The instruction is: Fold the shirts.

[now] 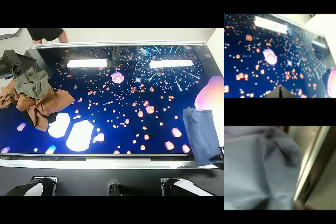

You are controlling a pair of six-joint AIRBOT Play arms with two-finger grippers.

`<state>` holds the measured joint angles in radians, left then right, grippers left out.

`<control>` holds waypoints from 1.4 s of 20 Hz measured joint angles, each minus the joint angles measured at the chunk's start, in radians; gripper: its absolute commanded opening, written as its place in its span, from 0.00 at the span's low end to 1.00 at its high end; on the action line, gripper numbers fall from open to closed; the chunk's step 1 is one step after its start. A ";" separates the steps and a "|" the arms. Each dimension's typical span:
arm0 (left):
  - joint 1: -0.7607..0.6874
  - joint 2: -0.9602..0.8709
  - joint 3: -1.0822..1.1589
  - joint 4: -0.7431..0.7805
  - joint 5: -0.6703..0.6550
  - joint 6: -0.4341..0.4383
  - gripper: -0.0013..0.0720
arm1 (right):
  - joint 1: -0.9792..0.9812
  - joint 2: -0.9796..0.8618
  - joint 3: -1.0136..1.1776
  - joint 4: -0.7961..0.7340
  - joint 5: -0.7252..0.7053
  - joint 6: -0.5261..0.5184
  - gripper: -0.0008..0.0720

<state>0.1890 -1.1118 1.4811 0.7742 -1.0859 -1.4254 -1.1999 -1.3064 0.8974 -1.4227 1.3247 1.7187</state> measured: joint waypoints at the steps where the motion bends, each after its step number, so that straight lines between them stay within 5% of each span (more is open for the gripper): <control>1: 0.000 0.000 0.000 0.000 0.000 0.000 0.06 | 0.000 0.001 0.011 0.007 0.000 0.000 0.85; 8: -0.019 -0.008 0.047 0.054 0.019 0.009 0.05 | 0.028 0.023 0.447 0.071 -0.003 -0.068 0.84; 12: -0.163 -0.068 0.134 0.504 -0.001 -0.084 0.08 | 0.246 0.055 0.657 0.213 -0.091 -0.131 0.84; 13: -0.205 -0.092 0.143 0.637 -0.026 -0.116 0.31 | 0.333 0.058 0.679 0.229 -0.086 -0.137 0.84; 14: -0.238 -0.116 0.147 0.726 -0.054 -0.143 0.71 | 0.438 0.057 0.693 0.225 -0.073 -0.137 0.84; 15: -0.266 -0.142 0.146 0.790 -0.096 -0.164 0.95 | 0.540 0.052 0.699 0.202 -0.053 -0.130 0.84; 20: -0.320 -0.198 -0.032 0.804 -0.312 -0.211 0.94 | 0.972 0.001 0.623 0.114 0.102 -0.086 0.84; 28: -0.334 -0.064 -0.326 0.726 -0.215 -0.292 0.93 | 1.136 -0.018 0.477 0.116 0.166 -0.072 0.85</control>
<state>-0.1452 -1.1763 1.1553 1.5002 -1.3006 -1.7172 -0.0635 -1.3243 1.3746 -1.3067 1.4902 1.6470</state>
